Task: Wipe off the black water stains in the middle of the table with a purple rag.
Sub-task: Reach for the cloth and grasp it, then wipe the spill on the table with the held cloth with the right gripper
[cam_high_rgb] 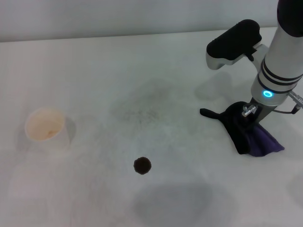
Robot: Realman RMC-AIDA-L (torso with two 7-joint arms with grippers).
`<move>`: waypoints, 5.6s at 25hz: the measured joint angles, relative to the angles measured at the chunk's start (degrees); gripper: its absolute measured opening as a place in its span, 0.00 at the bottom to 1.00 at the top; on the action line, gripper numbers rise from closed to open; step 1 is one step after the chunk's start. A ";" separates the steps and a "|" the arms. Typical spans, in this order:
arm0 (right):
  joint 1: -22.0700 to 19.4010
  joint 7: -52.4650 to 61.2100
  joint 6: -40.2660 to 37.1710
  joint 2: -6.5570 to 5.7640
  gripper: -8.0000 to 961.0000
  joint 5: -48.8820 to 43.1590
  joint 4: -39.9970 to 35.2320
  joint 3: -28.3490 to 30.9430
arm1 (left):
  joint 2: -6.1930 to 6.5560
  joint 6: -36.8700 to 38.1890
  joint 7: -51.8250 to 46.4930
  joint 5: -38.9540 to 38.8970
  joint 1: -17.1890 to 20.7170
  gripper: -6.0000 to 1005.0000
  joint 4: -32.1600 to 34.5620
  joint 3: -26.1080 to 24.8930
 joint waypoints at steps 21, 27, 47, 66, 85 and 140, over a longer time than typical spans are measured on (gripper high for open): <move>5.95 0.77 -3.76 0.36 0.11 12.86 0.77 -11.31 | 0.00 -0.03 0.00 0.00 -0.41 0.88 -0.05 0.05; 9.41 1.12 -7.34 0.34 0.11 20.58 0.04 -17.67 | -0.08 -0.03 0.00 0.00 -0.52 0.88 -0.20 0.31; 13.69 -3.76 -13.39 0.36 0.11 43.46 -0.47 -32.27 | -0.07 -0.02 0.00 0.70 -0.64 0.88 -0.11 0.61; 13.83 -4.81 -13.26 0.36 0.11 45.97 -0.66 -33.11 | 0.00 -0.02 0.00 2.11 -1.06 0.88 -0.09 0.16; 17.76 -0.32 -16.54 0.34 0.11 33.03 -5.77 -29.10 | -0.18 0.60 0.00 1.98 -0.74 0.88 -0.06 0.17; 18.68 -2.90 -24.42 0.36 0.11 42.44 -3.81 -39.00 | -0.27 0.20 0.00 2.11 -1.26 0.88 -0.13 0.58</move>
